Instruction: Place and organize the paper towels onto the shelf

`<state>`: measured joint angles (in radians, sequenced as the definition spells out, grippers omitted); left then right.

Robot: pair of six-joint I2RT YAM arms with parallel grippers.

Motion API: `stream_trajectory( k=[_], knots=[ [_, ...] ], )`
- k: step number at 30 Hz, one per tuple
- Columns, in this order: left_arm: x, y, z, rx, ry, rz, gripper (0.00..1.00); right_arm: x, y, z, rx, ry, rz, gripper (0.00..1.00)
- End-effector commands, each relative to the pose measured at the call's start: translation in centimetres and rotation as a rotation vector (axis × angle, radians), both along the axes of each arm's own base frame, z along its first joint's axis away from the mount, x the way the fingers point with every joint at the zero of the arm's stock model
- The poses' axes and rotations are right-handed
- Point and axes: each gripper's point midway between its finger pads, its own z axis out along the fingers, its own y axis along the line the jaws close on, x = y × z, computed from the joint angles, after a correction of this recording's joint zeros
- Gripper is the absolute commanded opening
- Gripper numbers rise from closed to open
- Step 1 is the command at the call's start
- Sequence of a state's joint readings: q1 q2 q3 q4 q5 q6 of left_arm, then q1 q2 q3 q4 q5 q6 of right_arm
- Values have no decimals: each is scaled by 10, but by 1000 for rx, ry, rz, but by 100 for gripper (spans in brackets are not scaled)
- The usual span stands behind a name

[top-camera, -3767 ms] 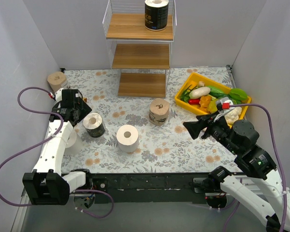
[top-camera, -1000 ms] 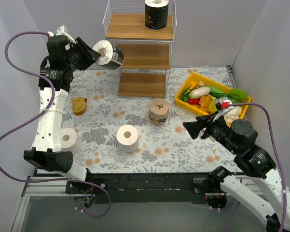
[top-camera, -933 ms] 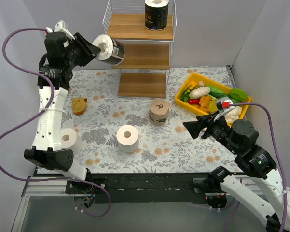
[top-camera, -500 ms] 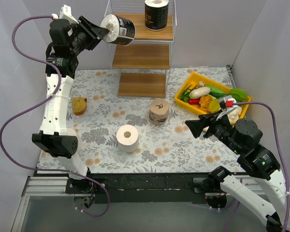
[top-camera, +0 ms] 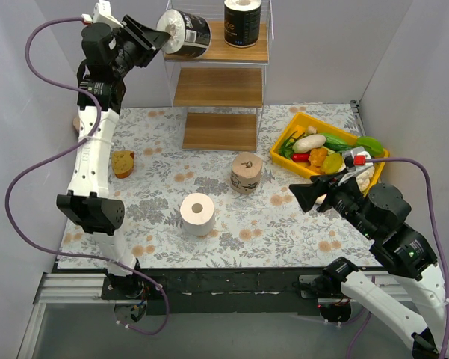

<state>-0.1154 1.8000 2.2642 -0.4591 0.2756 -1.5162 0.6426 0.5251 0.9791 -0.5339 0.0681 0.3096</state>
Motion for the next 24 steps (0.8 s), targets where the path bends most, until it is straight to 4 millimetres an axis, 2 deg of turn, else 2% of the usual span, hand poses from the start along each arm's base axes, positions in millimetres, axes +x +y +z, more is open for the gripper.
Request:
stream_trajectory(
  k=[1,8,14,24],
  knots=[
    [-2,-1,37,-47,-106,2,21,-1,-8,21,22,-67,-25,79],
    [5,-5,51,-72,-164,5,25,-1,-7,20,15,-71,-19,79],
    [11,-10,47,-70,-169,3,31,0,-9,23,11,-89,-25,79],
    [17,-6,57,-76,-216,39,36,0,-10,24,10,-95,-31,79]
  ],
)
